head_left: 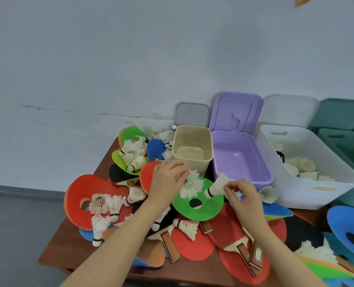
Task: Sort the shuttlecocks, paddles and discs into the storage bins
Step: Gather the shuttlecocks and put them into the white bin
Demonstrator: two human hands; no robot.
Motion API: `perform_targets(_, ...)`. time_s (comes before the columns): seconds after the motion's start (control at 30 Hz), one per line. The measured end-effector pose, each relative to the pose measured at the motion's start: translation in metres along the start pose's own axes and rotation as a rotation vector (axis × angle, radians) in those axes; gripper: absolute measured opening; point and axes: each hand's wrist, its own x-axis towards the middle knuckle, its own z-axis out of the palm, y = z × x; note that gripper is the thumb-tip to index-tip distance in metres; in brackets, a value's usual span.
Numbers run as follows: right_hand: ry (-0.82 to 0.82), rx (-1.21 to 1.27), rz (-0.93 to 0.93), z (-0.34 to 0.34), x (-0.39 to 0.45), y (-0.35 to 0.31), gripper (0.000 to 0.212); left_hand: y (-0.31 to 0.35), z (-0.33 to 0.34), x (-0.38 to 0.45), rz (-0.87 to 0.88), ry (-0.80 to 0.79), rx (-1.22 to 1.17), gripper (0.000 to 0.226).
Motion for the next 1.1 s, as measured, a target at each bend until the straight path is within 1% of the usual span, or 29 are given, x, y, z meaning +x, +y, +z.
perform_targets(0.13, 0.086, -0.065, 0.003, -0.048, 0.027, 0.037, 0.024, 0.05, 0.054, 0.04, 0.009, -0.035, -0.119, 0.026)
perform_targets(0.33, 0.199, -0.19, 0.005, -0.127, 0.07, 0.111, 0.015, 0.12, 0.151, 0.1, 0.14, -0.079, -0.11, 0.033)
perform_targets(0.43, 0.243, -0.203, 0.049, -0.164, 0.094, 0.147, 0.012, 0.153, 0.19, 0.128, 0.109, -0.154, -0.169, 0.028)
perform_targets(0.5, 0.254, -0.213, 0.086, -0.185, 0.11, 0.171, 0.011, 0.171, 0.218, 0.144, 0.084, -0.154, -0.161, 0.024)
perform_targets(0.57, 0.264, -0.249, 0.099, -0.202, 0.128, 0.196, 0.009, 0.187, 0.244, 0.159, 0.062, -0.144, -0.123, 0.026)
perform_targets(0.67, 0.236, -0.295, 0.14, -0.218, 0.157, 0.233, 0.006, 0.201, 0.281, 0.18, 0.013, -0.186, -0.066, 0.02)
perform_targets(0.77, 0.172, -0.334, 0.21, -0.222, 0.185, 0.262, 0.004, 0.204, 0.311, 0.197, -0.024, -0.244, -0.04, 0.02)
perform_targets(0.87, 0.13, -0.362, 0.276, -0.22, 0.206, 0.284, 0.01, 0.202, 0.333, 0.214, -0.075, -0.313, -0.044, 0.022)
perform_targets(0.97, 0.084, -0.329, 0.348, -0.214, 0.217, 0.301, 0.023, 0.196, 0.346, 0.225, -0.131, -0.383, -0.06, 0.026)
perform_targets(1.03, 0.056, -0.295, 0.37, -0.211, 0.218, 0.307, 0.028, 0.192, 0.351, 0.228, -0.121, -0.477, -0.017, 0.036)
perform_targets(1.1, 0.041, -0.284, 0.359, -0.208, 0.215, 0.309, 0.027, 0.187, 0.351, 0.225, -0.057, -0.512, 0.082, 0.04)
